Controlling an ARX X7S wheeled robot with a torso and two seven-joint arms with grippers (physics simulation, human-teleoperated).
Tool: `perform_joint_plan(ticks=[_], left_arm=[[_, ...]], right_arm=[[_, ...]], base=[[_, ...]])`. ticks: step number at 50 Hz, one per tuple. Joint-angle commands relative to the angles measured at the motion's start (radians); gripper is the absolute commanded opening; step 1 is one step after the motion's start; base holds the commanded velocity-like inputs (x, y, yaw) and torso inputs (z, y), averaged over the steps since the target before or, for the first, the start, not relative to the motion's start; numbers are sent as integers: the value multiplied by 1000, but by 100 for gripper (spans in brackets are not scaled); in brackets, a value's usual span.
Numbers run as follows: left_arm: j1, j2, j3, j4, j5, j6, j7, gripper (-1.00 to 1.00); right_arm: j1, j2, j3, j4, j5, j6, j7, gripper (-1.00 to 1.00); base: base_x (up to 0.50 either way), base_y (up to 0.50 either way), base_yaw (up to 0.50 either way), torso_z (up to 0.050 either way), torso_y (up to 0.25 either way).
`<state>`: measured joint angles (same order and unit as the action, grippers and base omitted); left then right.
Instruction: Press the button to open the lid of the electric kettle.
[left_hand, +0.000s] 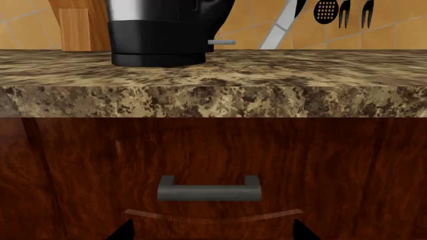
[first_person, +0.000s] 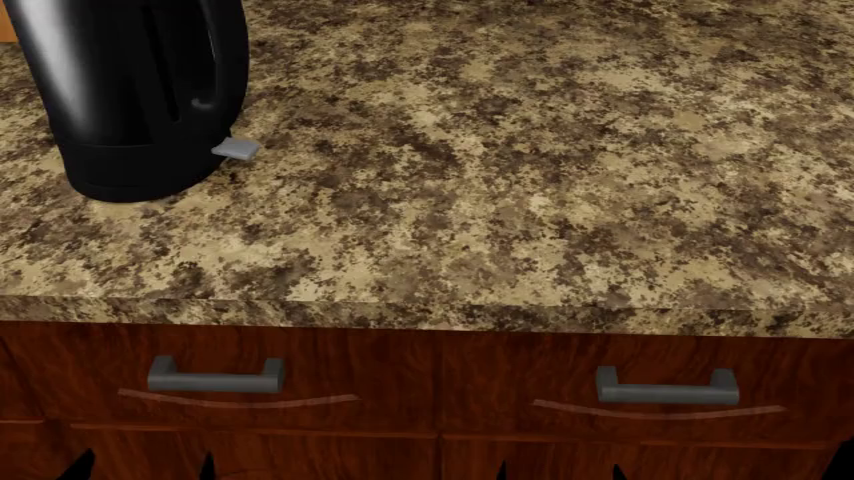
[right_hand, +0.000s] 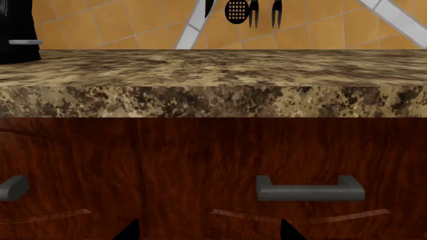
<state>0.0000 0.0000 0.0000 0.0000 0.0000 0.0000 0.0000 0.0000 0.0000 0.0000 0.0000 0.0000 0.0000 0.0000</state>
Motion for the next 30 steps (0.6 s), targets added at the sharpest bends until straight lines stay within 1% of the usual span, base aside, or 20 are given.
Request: perform_joint_plan(ticks=[1,8,9,10,14,24,25,27,28,30], left_arm=[[-1,-23,27,3,-22,-3,-28,100],[11,-43,53,-8,-42,81,-45,100],[26,-51,57,-6,-53,133,-30,100],[34,-60,69,3,-54,152,-16,100],[35,-65,78,-2,-40,186,-34,100],[38,-81,93,15,-67,175,-38,100],[42,-86,94,37,-79,169,-32,100],[34,-100,78,137,-104,109,-40,100],[30,-112,70,229,-96,78,-51,100],[4,-126,48,366,-133,-16,-66,100]], right_arm=[[2,26,-34,4,6,-3,34,100],[2,44,-45,4,47,-8,64,100],[1,46,-49,0,49,-7,64,100],[0,49,-50,-1,53,-10,65,100],[2,56,-61,2,60,-14,70,100],[4,68,-77,8,85,-19,81,100],[0,74,-84,-18,74,-8,86,100],[-12,93,-79,-195,105,87,81,100],[-4,109,-75,-335,117,192,89,100],[48,139,-76,-507,110,350,106,100]], base=[[0,0,0,0,0],[0,0,0,0,0],[0,0,0,50,0],[0,0,0,50,0],[0,0,0,50,0],[0,0,0,50,0],[0,0,0,50,0],[0,0,0,50,0],[0,0,0,50,0],[0,0,0,50,0]])
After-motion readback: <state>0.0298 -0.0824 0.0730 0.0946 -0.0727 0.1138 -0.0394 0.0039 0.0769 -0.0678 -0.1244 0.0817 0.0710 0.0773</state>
